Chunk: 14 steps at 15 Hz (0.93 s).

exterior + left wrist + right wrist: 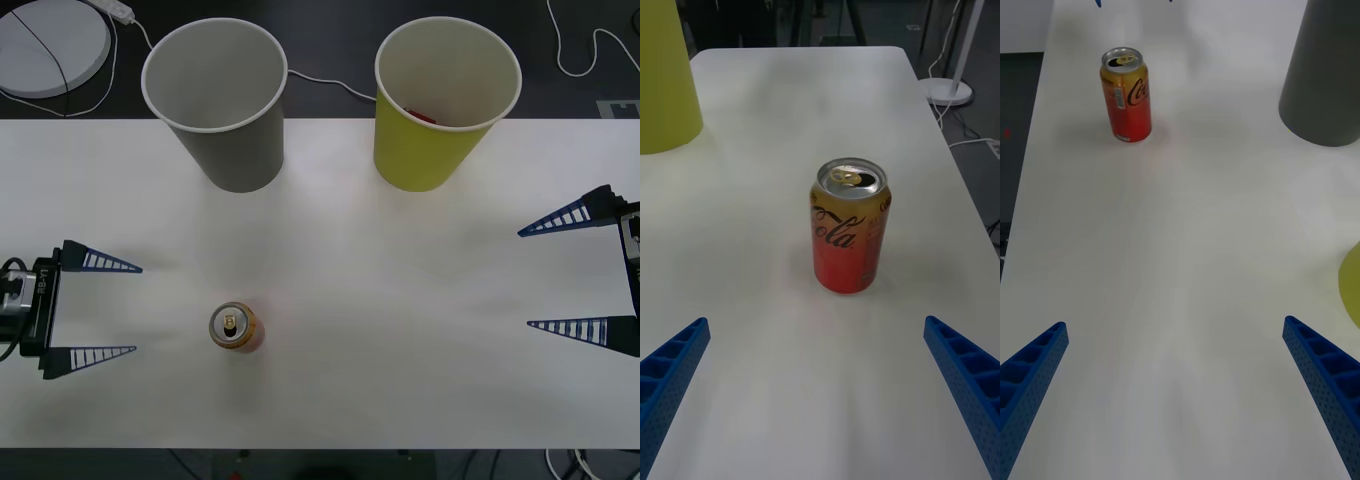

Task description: Put the can into the green bin and the plastic bottle into the gray bin

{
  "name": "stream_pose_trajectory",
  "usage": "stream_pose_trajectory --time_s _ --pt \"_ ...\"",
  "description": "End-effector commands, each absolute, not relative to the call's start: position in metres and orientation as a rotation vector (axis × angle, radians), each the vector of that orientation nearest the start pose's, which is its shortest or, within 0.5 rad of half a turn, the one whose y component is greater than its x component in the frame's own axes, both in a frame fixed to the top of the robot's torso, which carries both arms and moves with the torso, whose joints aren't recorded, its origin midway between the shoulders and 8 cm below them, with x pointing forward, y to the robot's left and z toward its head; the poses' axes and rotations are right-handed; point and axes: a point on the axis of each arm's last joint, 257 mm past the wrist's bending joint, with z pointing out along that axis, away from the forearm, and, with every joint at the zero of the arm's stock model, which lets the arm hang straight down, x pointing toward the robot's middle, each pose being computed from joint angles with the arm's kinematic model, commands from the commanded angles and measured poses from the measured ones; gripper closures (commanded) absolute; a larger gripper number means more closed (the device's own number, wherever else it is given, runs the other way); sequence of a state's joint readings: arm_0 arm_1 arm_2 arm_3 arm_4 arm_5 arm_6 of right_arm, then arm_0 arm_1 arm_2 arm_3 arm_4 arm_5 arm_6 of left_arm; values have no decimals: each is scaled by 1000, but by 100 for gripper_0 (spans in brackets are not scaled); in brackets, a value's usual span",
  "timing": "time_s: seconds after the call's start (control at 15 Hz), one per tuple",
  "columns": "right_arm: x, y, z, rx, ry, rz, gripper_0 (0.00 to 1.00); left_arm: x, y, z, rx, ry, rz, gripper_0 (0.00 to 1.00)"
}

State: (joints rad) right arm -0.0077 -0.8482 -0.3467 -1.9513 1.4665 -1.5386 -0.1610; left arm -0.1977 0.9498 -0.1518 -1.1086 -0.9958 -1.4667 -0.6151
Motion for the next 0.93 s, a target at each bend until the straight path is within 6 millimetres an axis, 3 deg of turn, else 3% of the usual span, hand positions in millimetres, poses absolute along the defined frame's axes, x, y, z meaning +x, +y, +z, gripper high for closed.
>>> stream_pose_trajectory --time_s 0.07,0.47,0.93 --pt "350 -259 -147 -1692 1513 307 0 365 286 -261 1548 1294 -582 0" --pt "350 -259 -147 -1692 1513 307 0 364 271 -286 1567 1243 -561 0" --pt "350 -259 -147 -1692 1513 307 0 365 241 -299 1512 1219 -600 0"
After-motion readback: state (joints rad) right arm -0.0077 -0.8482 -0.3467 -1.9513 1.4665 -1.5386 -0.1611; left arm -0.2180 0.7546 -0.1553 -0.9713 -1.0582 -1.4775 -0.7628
